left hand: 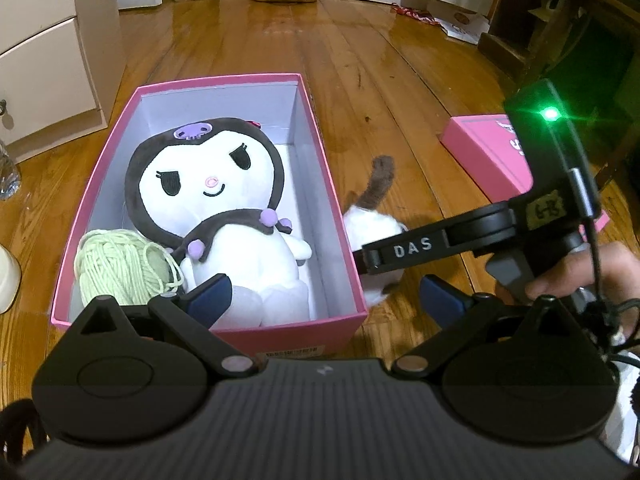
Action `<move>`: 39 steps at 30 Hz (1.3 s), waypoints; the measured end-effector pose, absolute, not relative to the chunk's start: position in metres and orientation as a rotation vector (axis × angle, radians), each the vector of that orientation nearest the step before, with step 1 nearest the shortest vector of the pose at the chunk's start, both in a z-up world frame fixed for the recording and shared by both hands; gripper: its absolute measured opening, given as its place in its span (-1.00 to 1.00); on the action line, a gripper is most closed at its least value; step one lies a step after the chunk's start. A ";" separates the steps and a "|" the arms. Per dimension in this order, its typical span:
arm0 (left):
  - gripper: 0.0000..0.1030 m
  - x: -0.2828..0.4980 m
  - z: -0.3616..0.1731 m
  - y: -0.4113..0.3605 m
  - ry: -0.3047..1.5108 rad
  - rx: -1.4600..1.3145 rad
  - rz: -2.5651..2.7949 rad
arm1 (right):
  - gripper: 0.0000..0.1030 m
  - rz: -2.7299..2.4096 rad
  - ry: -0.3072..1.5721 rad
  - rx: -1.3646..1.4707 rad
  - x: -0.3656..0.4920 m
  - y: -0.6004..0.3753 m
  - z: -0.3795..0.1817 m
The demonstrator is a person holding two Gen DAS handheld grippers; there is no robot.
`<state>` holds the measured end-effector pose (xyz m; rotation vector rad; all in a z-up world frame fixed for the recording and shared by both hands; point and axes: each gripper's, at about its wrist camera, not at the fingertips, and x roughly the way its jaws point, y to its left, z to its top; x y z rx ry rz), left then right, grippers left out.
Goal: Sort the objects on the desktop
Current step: 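Move the right tool to the white plush with brown tail and grasp it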
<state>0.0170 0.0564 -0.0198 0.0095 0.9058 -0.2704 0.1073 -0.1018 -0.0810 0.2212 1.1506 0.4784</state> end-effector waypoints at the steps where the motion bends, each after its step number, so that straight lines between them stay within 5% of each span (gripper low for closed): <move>1: 0.98 0.017 -0.020 0.056 0.907 0.009 -0.269 | 0.51 0.478 1.149 0.227 0.109 -0.102 -0.083; 8: 0.98 0.017 -0.021 0.057 0.920 0.005 -0.264 | 0.52 0.475 1.170 0.313 0.117 -0.110 -0.095; 15: 0.98 0.016 -0.022 0.057 0.919 0.010 -0.264 | 0.30 0.452 1.106 0.264 0.106 -0.109 -0.087; 39: 0.98 0.019 0.001 0.082 0.902 -0.027 -0.187 | 0.30 0.622 0.910 0.473 0.055 -0.131 0.012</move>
